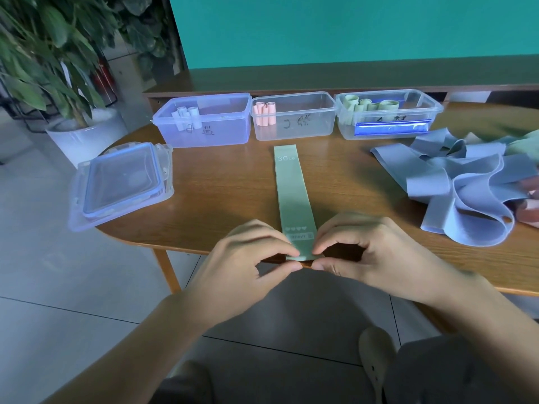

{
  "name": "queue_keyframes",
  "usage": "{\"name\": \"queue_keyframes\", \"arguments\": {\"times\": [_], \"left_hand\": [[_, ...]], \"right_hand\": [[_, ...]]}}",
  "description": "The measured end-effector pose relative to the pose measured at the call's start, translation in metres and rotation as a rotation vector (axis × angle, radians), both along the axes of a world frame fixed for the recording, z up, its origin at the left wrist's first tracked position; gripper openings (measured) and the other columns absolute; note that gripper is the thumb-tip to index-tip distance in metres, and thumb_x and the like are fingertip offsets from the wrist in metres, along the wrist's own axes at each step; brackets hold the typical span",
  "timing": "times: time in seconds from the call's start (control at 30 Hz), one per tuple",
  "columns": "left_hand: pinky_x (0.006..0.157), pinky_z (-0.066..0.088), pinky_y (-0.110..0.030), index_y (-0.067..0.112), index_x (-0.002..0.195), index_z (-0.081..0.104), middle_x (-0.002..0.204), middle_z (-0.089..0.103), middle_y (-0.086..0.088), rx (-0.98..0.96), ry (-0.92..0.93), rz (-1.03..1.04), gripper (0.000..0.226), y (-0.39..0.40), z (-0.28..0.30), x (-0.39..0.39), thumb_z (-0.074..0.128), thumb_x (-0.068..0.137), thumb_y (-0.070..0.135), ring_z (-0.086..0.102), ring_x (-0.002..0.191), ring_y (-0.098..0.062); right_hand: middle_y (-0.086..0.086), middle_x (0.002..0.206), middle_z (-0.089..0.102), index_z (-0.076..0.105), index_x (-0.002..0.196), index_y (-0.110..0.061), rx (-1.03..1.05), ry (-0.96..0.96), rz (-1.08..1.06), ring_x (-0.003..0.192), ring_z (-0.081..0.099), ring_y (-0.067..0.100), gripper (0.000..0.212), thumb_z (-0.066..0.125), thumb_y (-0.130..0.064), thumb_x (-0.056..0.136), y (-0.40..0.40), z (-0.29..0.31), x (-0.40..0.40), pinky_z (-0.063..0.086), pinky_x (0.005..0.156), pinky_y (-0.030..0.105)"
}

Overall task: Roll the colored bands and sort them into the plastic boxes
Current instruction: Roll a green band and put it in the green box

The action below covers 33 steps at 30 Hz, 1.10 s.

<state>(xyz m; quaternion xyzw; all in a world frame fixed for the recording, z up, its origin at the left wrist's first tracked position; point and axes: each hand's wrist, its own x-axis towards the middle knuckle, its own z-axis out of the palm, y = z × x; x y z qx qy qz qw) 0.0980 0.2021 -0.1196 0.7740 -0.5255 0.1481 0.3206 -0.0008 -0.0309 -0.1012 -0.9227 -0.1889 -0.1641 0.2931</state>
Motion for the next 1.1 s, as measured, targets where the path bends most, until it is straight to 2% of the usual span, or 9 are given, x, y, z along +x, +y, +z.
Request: {"name": "queue_keyframes", "arguments": {"times": [0.27,0.4,0.53,0.73,0.9,1.0,1.1], "left_hand": [[0.079,0.055,-0.029,0.021,0.089,0.078,0.094,0.071,0.016,0.012,0.104,0.031,0.013,0.000,0.009,-0.003,0.082,0.083,0.033,0.065,0.095,-0.004],[0.081,0.051,-0.021,0.023,0.084,0.077,0.095,0.067,0.018,0.004,0.184,0.064,0.013,-0.003,0.013,-0.005,0.076,0.085,0.035,0.063,0.098,-0.005],[0.085,0.048,-0.020,0.025,0.080,0.076,0.103,0.062,0.018,0.013,0.256,0.124,0.012,-0.005,0.016,-0.004,0.071,0.084,0.036,0.061,0.103,-0.007],[0.086,0.037,-0.011,0.031,0.079,0.075,0.112,0.054,0.022,0.156,0.389,0.235,0.013,-0.010,0.026,-0.003,0.073,0.084,0.042,0.051,0.112,0.000],[0.090,0.043,-0.020,0.029,0.077,0.075,0.116,0.051,0.021,0.226,0.452,0.275,0.016,-0.014,0.030,0.000,0.076,0.079,0.045,0.051,0.110,0.000],[0.091,0.046,-0.023,0.027,0.076,0.071,0.115,0.049,0.019,0.258,0.480,0.288,0.019,-0.016,0.034,0.004,0.077,0.078,0.044,0.051,0.108,-0.001],[0.086,0.045,-0.021,0.030,0.084,0.067,0.109,0.052,0.019,0.231,0.476,0.221,0.012,-0.016,0.035,0.005,0.077,0.081,0.037,0.053,0.104,-0.002]], "right_hand": [[-0.014,0.095,0.067,0.075,0.090,-0.023,0.044,0.060,0.000,0.094,0.066,0.011,0.009,0.078,-0.031,0.088,0.001,0.003,0.001,0.051,0.083,0.030],[-0.011,0.097,0.067,0.074,0.087,-0.021,0.109,0.137,-0.015,0.095,0.066,0.013,0.008,0.076,-0.028,0.090,0.002,0.004,0.004,0.048,0.082,0.023],[-0.014,0.107,0.062,0.076,0.084,-0.025,0.152,0.235,-0.078,0.103,0.062,0.011,0.009,0.075,-0.032,0.090,0.002,0.009,0.006,0.044,0.084,0.018],[-0.023,0.108,0.059,0.076,0.076,-0.025,0.176,0.421,-0.192,0.097,0.059,0.003,0.019,0.079,-0.043,0.083,0.001,0.018,0.017,0.046,0.075,0.017],[-0.024,0.104,0.059,0.074,0.071,-0.024,0.159,0.459,-0.249,0.100,0.056,-0.002,0.020,0.082,-0.040,0.078,0.004,0.019,0.024,0.049,0.074,0.016],[-0.016,0.096,0.061,0.065,0.070,-0.025,0.160,0.443,-0.288,0.088,0.058,0.003,0.026,0.085,-0.040,0.075,0.003,0.017,0.026,0.047,0.069,0.020],[-0.014,0.089,0.060,0.063,0.076,-0.029,0.165,0.421,-0.254,0.082,0.055,0.004,0.026,0.086,-0.040,0.075,0.001,0.017,0.025,0.040,0.068,0.016]]}}
